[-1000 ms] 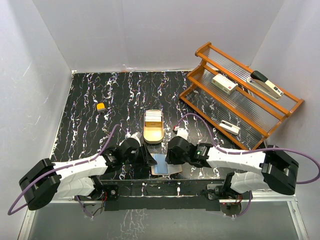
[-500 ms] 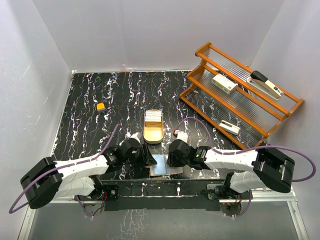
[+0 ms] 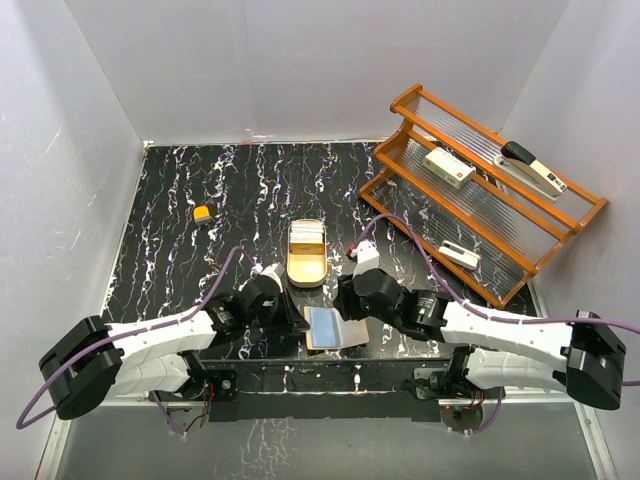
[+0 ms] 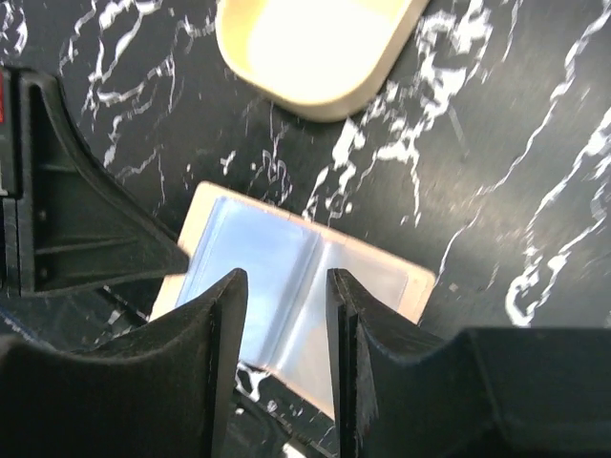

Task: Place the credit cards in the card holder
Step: Pick up the credit card from the storage box.

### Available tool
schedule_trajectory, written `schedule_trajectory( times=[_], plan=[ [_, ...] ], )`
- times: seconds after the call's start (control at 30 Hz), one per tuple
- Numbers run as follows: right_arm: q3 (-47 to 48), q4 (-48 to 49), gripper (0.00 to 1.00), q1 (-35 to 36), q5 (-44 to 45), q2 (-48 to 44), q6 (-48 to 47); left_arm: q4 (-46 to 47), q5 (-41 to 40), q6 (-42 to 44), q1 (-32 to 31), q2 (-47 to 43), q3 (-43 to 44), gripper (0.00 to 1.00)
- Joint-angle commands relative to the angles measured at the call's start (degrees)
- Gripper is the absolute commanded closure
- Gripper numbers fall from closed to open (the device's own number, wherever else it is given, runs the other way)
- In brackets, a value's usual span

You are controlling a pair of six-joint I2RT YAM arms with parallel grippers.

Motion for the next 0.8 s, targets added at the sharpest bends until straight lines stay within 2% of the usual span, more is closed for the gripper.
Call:
schedule_trajectory(
  times=[0.0,0.1,0.37,0.63,0.77],
  plan=[
    [5.6,3.3,0.62,0.0,7.5,-1.3,-14.2,1.3,0.2,-0.3,-0.1,-3.2,-0.8,0.97],
    [9.7,4.5,0.54,-0.7,7.5,1.7,-21.0,1.4,0.8,-0.7,-0.1,-3.7,-1.3,0.99],
    [23.0,3.7,0.5,-7.4,0.8,16.6,-35.0,1.2,1.1,-1.4,-0.1,-5.2,-2.4,1.0],
    [31.8,6.1,0.41,-13.7,-6.8,29.5,-44.2,-6.1,-2.2,-1.5,-0.2,-6.5,-1.1,1.0],
    [36.5,3.9,0.41,-15.6,-8.5,35.4,-49.9,-9.6,-4.4,-1.7,-0.1,-9.7,-1.2,1.0]
  ],
)
